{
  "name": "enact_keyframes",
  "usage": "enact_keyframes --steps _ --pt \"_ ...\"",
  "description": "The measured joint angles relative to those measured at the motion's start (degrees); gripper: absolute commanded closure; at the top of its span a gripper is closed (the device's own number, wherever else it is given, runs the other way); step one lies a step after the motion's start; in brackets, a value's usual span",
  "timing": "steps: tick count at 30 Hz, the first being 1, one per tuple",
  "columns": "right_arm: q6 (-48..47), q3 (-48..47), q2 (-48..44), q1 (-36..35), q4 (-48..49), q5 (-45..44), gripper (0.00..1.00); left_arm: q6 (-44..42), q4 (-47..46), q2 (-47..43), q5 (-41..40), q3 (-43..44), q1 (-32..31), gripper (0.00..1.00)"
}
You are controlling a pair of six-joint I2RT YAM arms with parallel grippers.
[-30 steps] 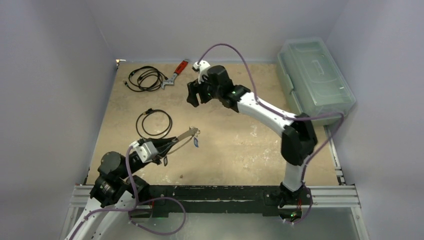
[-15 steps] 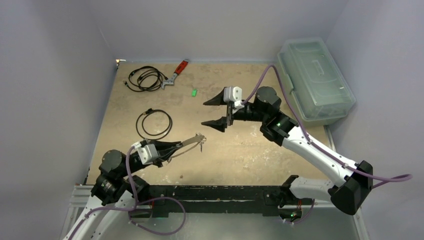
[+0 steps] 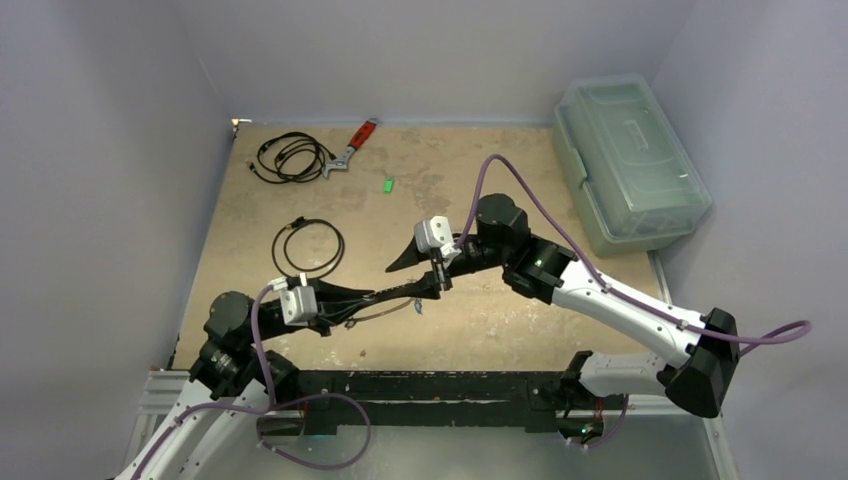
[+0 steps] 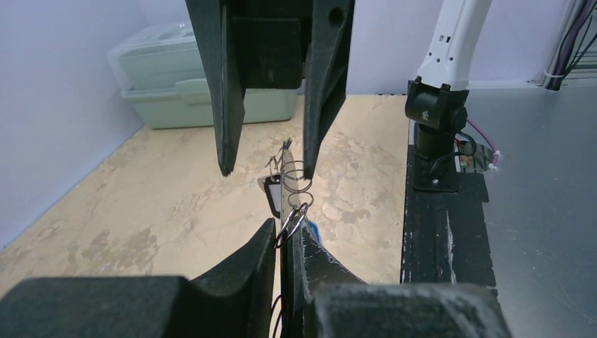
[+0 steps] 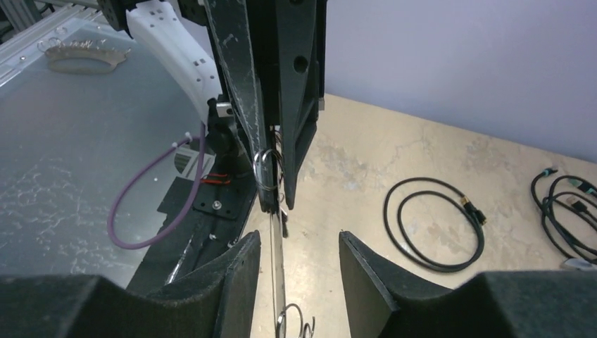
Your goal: Put the keys on the keyring
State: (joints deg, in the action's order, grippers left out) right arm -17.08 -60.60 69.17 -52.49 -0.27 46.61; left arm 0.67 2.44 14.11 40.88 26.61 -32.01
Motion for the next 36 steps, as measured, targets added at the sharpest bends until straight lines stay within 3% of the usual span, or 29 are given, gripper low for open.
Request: enact_keyframes --steps 19,36 --pt "0.6 0.0 1.7 -5.6 1.5 -0.6 0.56 1.7 -2.3 0.9 1.1 -0.3 0.0 1.00" --pt "2.2 0.0 1.7 -6.5 4.3 -0.6 0.69 1.8 -2.7 1.2 1.3 -0.3 0.0 1.00"
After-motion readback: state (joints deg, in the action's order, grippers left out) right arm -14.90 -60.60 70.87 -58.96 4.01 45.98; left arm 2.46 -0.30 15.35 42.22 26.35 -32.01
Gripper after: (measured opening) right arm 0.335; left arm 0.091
